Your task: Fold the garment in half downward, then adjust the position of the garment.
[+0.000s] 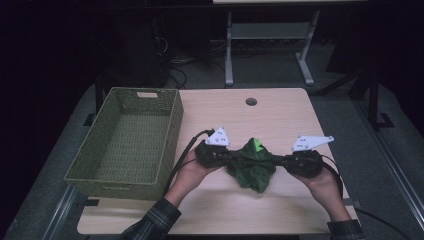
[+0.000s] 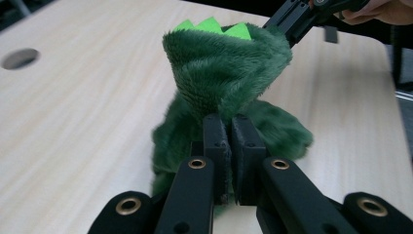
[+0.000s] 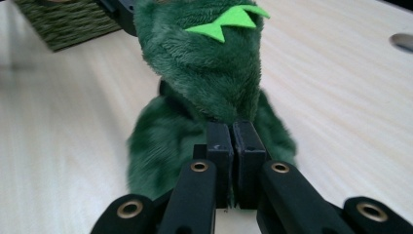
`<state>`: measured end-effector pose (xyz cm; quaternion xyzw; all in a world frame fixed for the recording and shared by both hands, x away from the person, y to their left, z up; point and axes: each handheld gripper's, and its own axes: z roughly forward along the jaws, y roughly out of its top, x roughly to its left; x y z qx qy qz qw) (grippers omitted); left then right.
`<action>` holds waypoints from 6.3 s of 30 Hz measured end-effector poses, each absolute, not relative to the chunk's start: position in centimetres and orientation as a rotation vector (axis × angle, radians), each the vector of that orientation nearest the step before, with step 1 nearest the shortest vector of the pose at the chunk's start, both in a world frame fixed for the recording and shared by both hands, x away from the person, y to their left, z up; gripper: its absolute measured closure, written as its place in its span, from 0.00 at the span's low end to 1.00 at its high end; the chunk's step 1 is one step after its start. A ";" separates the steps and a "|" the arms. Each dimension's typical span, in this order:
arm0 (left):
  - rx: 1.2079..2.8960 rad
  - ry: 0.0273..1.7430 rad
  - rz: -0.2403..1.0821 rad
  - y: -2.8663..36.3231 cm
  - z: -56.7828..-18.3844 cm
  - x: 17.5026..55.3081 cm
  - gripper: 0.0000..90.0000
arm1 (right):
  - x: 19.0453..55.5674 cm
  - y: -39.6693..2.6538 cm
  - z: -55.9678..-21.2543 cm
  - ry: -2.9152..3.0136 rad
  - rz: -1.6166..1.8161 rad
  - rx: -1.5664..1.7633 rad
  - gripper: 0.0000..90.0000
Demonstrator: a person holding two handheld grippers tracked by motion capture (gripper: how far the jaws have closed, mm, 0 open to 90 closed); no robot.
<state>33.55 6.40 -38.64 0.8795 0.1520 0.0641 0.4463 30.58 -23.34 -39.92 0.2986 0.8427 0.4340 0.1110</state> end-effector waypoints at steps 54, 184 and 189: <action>2.233 0.357 0.046 7.5 -41.9 28.8 0.80 | 26.1 -24.6 -42.5 2.590 1.364 0.910 0.80; 2.334 0.450 0.061 8.7 -42.0 32.7 0.29 | 30.6 -26.7 -47.0 2.442 1.041 1.180 0.19; 2.341 0.398 0.087 7.9 -41.1 33.4 0.24 | 30.3 -26.9 -47.7 2.413 0.975 1.161 0.14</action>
